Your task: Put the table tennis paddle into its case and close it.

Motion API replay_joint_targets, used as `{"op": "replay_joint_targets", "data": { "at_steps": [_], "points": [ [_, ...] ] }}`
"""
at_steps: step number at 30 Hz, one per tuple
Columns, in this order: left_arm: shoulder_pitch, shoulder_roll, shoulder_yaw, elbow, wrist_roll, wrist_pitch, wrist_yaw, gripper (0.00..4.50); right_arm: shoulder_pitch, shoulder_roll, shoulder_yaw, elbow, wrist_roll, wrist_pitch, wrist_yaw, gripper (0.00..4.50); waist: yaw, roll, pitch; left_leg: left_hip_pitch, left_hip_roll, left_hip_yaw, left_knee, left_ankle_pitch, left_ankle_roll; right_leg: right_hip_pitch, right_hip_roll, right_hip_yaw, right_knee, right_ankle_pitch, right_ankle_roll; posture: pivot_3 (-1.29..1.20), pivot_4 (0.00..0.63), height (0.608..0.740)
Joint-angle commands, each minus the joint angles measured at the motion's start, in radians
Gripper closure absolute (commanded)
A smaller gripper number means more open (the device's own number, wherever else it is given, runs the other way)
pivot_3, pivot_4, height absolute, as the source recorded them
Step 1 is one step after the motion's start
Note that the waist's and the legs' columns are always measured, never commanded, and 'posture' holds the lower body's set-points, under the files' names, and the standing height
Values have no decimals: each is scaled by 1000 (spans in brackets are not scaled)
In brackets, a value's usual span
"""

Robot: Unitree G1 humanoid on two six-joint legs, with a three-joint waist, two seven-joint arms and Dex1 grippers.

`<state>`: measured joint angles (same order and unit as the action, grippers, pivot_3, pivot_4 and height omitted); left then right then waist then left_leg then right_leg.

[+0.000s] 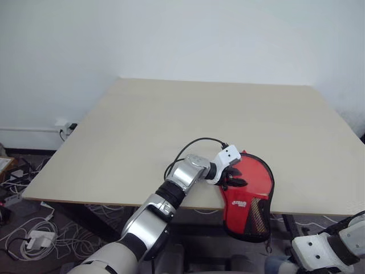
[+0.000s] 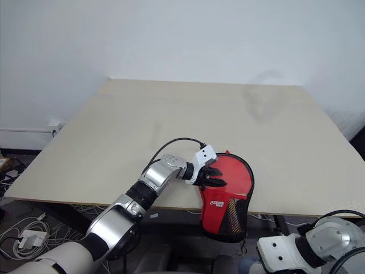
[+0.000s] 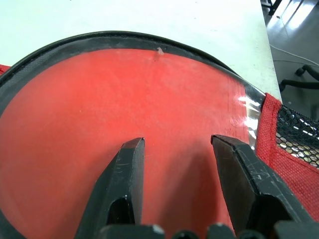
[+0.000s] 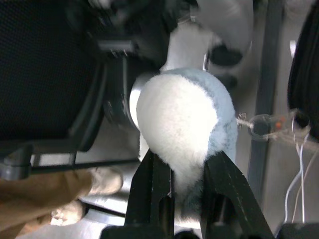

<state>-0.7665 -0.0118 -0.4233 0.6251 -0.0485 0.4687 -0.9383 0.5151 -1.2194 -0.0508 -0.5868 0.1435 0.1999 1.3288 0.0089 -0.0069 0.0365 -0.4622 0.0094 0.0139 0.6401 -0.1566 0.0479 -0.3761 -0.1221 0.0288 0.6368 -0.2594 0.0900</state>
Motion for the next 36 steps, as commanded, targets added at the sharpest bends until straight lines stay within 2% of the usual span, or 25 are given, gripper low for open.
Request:
{"op": "replay_joint_targets", "data": {
  "at_steps": [1, 6, 12, 15, 20, 23, 27, 31, 36],
  "points": [
    [1, 9, -15, 30, 32, 17, 6, 2286, -48, 14, -15, 17, 17, 49, -27, 3302, 0, 0, 0, 0, 0, 0, 0, 0, 0, 0, 0, -1, 0, 0, 0, 0, 0, 715],
    [-1, 9, -16, 39, 36, 8, 4, 2286, -77, 12, -72, 1, 76, 86, -8, 1600, 0, 0, 0, 0, 0, -1, 0, 0, 0, 1, 0, -4, 0, 0, 0, 0, 0, 715],
    [-15, 14, -7, 63, 36, -10, 3, 2286, -81, 21, -185, -57, 205, 197, 17, 1600, 0, 0, 0, 0, 0, -2, 1, 0, 0, 1, 0, -5, 0, 0, 0, 0, 0, 715],
    [-25, 21, 1, 77, 34, -19, -1, 2286, -160, 27, -221, -54, 286, 271, -1, 1600, -3, 0, 0, 0, 1, -1, 1, 0, 0, 1, -1, -7, 0, 0, 0, 0, 0, 715],
    [-32, 55, 14, 62, 35, -50, -6, 2286, -334, 66, -165, 13, 290, 345, -107, 1600, -6, 0, 0, 0, 2, -2, 1, 0, 0, 1, -4, -13, 0, 1, -1, 0, 0, 715],
    [-25, 115, 18, -18, 35, -107, -36, 2286, -455, 182, -133, 67, 321, 412, -229, 1600, -7, 0, 1, 0, 2, -1, -1, 0, -1, -1, -4, -14, 0, 1, -2, 0, 0, 715],
    [-17, 190, 112, -187, -82, -54, -143, 2286, -519, 273, -101, 138, 291, 421, -312, 1600, -2, 1, 3, -2, 3, -1, -3, 0, -1, -4, -3, -14, 0, 2, -3, 0, 0, 715],
    [31, 334, 93, -337, -63, -118, -241, 2286, -553, 321, -92, 189, 275, 392, -354, 1600, 0, 1, 4, -3, 2, 0, -2, 0, -1, -4, -3, -14, 0, 4, -5, 0, 0, 715],
    [124, 488, 120, -531, -129, -53, -341, 2286, -623, 357, -92, 233, 272, 379, -401, 1600, -6, 3, 5, -2, 3, 1, -3, 0, -1, -4, -2, -13, 1, 4, -5, 0, 0, 715]
  ]
}}
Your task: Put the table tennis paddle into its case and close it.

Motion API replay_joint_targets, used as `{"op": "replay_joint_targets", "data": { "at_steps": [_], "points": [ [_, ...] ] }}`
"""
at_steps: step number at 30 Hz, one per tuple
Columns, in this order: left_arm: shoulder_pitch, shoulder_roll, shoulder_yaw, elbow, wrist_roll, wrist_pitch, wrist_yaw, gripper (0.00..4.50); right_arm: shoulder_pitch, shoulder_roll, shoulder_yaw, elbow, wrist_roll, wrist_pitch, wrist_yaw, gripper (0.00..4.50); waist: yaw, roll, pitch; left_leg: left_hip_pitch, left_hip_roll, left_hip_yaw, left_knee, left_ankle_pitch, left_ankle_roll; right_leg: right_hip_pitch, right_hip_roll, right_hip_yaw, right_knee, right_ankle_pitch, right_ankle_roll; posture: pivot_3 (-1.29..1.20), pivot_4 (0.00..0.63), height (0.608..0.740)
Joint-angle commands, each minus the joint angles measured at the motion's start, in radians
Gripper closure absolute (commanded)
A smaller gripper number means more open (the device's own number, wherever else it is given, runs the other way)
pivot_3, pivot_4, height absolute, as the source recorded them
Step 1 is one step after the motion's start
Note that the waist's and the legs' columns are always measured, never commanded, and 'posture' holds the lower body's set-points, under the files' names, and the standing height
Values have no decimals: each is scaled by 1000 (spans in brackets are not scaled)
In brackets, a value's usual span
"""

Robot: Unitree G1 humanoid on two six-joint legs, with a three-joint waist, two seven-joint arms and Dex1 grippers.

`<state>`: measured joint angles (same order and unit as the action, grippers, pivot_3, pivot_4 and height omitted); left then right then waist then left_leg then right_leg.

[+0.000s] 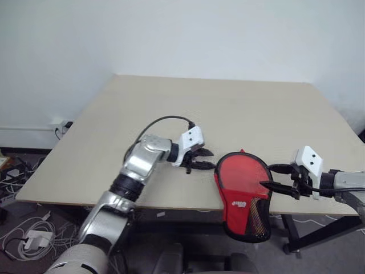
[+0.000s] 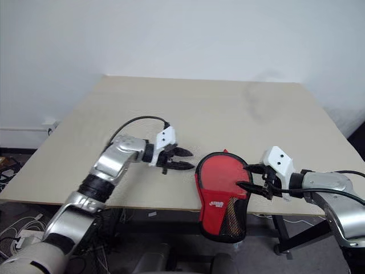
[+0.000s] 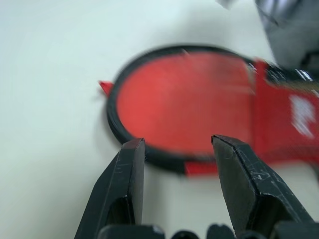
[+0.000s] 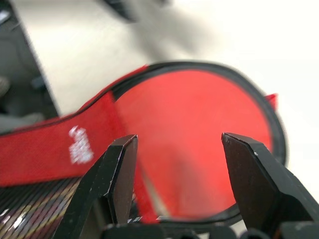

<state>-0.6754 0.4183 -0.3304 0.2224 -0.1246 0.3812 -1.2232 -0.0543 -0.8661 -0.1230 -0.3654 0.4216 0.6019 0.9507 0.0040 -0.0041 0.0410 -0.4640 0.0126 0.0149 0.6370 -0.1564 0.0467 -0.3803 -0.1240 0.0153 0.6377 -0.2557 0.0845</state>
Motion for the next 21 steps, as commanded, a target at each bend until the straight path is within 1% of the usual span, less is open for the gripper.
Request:
{"op": "replay_joint_targets", "data": {
  "at_steps": [1, 4, 8, 11, 13, 17, 21],
  "points": [
    [58, 91, 31, -168, -65, 51, -73, 2286, -66, 4, -17, 19, -10, -28, -25, 1600, -1, 1, 1, 0, 0, 0, 0, 0, 0, 0, 0, 0, 1, 0, 0, 0, 0, 715],
    [141, 185, 55, -262, -100, 102, -93, 2286, -105, -2, -5, 27, -8, -23, -23, 1600, -3, 2, 1, 1, 1, 1, 0, 0, 0, 0, 0, 0, 1, 0, 0, 0, 0, 715],
    [210, 254, 86, -289, -106, 155, -52, 2286, -164, 6, 33, 52, -18, -13, -25, 1600, 0, 3, 2, 1, 3, 1, -1, 0, 0, -1, 0, 0, 2, -1, 1, 0, 0, 715],
    [239, 280, 109, -276, -109, 164, -28, 2286, -199, 19, 78, 46, -29, 11, -34, 1600, 0, 3, 2, 0, 3, 2, -3, 0, 0, -2, 0, 0, 2, -1, 1, 0, 0, 715],
    [260, 292, 120, -279, -109, 168, -13, 2286, -214, 13, 126, 57, -83, -19, -41, 1600, 0, 3, 2, 0, 3, 2, -4, 0, 0, -4, 0, 0, 2, 0, 1, 0, 0, 715],
    [308, 304, 120, -305, -105, 169, 13, 2286, -226, 5, 183, 95, -144, -59, -33, 1600, -1, 3, 2, 0, 3, 4, -7, 1, -2, -7, 0, 1, 2, 2, -3, 0, 0, 715],
    [372, 315, 126, -368, -112, 217, 50, 2286, -284, 52, 199, 128, -146, -52, -51, 1600, -1, 3, 2, -1, 3, 5, -7, 1, -2, -7, 1, 2, 2, 2, -3, 0, 0, 715]
  ]
}}
